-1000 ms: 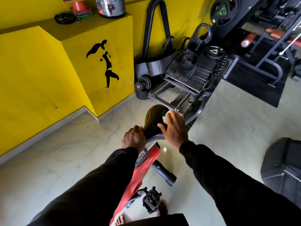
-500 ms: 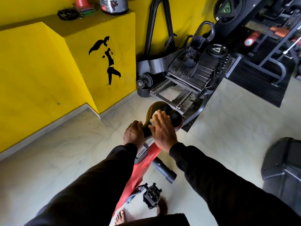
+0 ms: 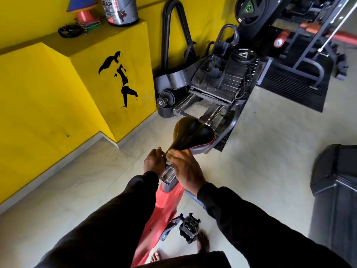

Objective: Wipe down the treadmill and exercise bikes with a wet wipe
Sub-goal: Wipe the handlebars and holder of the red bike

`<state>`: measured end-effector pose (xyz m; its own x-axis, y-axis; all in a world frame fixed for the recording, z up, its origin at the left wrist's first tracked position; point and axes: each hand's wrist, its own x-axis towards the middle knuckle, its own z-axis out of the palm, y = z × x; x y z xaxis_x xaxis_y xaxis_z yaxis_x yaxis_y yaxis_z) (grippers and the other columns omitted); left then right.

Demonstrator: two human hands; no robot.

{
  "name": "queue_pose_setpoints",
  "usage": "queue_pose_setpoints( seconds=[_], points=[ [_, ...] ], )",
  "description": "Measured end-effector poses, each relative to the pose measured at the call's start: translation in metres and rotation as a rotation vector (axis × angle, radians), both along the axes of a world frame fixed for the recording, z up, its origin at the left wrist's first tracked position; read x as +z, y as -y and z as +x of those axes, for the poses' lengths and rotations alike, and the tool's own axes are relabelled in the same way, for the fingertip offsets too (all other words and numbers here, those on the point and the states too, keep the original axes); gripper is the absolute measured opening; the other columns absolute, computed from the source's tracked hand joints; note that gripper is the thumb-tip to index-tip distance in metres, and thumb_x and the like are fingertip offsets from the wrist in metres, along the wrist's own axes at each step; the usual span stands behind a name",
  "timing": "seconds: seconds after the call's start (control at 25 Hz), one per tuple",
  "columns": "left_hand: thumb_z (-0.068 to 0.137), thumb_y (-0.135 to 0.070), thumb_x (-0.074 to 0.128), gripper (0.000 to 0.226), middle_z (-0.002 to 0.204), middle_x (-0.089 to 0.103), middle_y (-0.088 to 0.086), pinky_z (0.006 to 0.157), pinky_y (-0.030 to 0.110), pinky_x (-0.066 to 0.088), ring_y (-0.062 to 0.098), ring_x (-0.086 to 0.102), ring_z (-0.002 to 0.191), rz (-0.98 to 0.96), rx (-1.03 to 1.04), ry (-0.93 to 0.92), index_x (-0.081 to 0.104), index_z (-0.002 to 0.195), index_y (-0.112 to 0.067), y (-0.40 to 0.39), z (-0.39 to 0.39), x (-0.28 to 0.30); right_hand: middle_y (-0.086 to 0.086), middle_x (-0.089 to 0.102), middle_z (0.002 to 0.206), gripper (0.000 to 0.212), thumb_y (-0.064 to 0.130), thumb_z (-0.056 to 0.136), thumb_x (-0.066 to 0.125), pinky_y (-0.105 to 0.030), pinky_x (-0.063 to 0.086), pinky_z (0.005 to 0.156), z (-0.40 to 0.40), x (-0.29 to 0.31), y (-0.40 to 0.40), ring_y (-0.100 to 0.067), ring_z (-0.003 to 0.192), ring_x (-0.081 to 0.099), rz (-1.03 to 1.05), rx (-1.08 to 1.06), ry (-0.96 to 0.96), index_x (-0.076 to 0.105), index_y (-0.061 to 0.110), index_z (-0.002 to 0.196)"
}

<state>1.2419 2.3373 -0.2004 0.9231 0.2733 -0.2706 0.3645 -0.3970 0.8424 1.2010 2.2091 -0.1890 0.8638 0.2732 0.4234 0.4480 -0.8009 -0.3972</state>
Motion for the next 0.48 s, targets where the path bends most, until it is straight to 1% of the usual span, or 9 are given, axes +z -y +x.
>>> queue_pose_setpoints(
  seconds=[0.08, 0.16, 0.2, 0.24, 0.28, 0.36, 0.44, 0.48],
  points=[
    [0.107, -0.035, 0.034, 0.042, 0.101, 0.066, 0.010, 0.075, 0.031, 0.043, 0.029, 0.059, 0.087, 0.003, 0.006, -0.016, 0.068, 0.101, -0.011, -0.003, -0.002, 0.001, -0.010, 0.058, 0.112, 0.024, 0.002, 0.090, 0.056, -0.020, 0.047, 0.088, -0.001, 0.002, -0.007, -0.021, 0.096, 0.059, 0.250, -0.161, -0.081, 0.069, 0.008, 0.109],
    [0.106, -0.037, 0.035, 0.041, 0.100, 0.065, 0.007, 0.080, 0.033, 0.047, 0.028, 0.060, 0.087, -0.004, 0.001, -0.014, 0.068, 0.100, -0.013, -0.004, 0.001, -0.001, -0.007, 0.056, 0.105, 0.019, 0.002, 0.089, 0.058, -0.005, 0.038, 0.084, -0.010, 0.003, -0.024, -0.007, 0.089, 0.055, 0.411, -0.242, -0.188, 0.068, 0.009, 0.103],
    [0.106, -0.040, 0.036, 0.041, 0.102, 0.067, 0.008, 0.083, 0.038, 0.051, 0.030, 0.061, 0.089, -0.016, 0.003, -0.010, 0.067, 0.098, -0.015, -0.003, 0.003, 0.001, -0.005, 0.055, 0.102, 0.017, -0.001, 0.086, 0.060, 0.000, 0.038, 0.079, -0.018, 0.000, -0.034, 0.002, 0.084, 0.052, 0.482, -0.247, -0.235, 0.067, 0.009, 0.098],
    [0.105, -0.041, 0.036, 0.041, 0.105, 0.068, 0.011, 0.086, 0.041, 0.052, 0.032, 0.062, 0.092, -0.020, 0.001, -0.019, 0.067, 0.100, -0.015, -0.001, 0.006, 0.004, -0.004, 0.056, 0.100, 0.017, -0.003, 0.084, 0.061, -0.001, 0.039, 0.075, -0.025, -0.004, -0.042, 0.005, 0.079, 0.053, 0.571, -0.258, -0.307, 0.065, 0.010, 0.093],
    [0.105, -0.042, 0.035, 0.042, 0.110, 0.068, 0.013, 0.088, 0.042, 0.051, 0.033, 0.061, 0.096, -0.009, -0.011, -0.026, 0.066, 0.104, -0.014, 0.004, 0.009, 0.011, -0.003, 0.056, 0.097, 0.017, -0.004, 0.082, 0.062, -0.005, 0.043, 0.071, -0.030, -0.006, -0.045, 0.006, 0.076, 0.055, 0.658, -0.301, -0.377, 0.064, 0.011, 0.089],
    [0.106, -0.037, 0.034, 0.043, 0.120, 0.063, 0.017, 0.091, 0.040, 0.045, 0.035, 0.057, 0.106, 0.081, -0.086, -0.007, 0.064, 0.115, -0.008, 0.014, 0.017, 0.018, 0.000, 0.061, 0.088, 0.017, -0.002, 0.083, 0.063, -0.017, 0.049, 0.066, -0.019, -0.003, -0.039, 0.002, 0.071, 0.059, 0.884, -0.518, -0.447, 0.062, 0.015, 0.086],
    [0.107, -0.029, 0.031, 0.041, 0.129, 0.055, 0.019, 0.096, 0.039, 0.040, 0.036, 0.050, 0.117, 0.308, -0.267, 0.002, 0.055, 0.129, -0.005, 0.022, 0.020, 0.022, 0.005, 0.064, 0.079, 0.012, 0.003, 0.086, 0.063, -0.015, 0.048, 0.060, 0.003, 0.007, -0.024, -0.003, 0.069, 0.061, 1.119, -0.732, -0.472, 0.059, 0.014, 0.088],
    [0.108, -0.027, 0.029, 0.040, 0.133, 0.052, 0.018, 0.098, 0.038, 0.039, 0.035, 0.047, 0.121, 0.424, -0.339, 0.010, 0.050, 0.135, -0.007, 0.024, 0.020, 0.022, 0.003, 0.065, 0.078, 0.009, 0.006, 0.087, 0.063, -0.015, 0.049, 0.061, 0.011, 0.010, -0.021, -0.008, 0.071, 0.063, 1.155, -0.783, -0.491, 0.059, 0.014, 0.087]
  ],
)
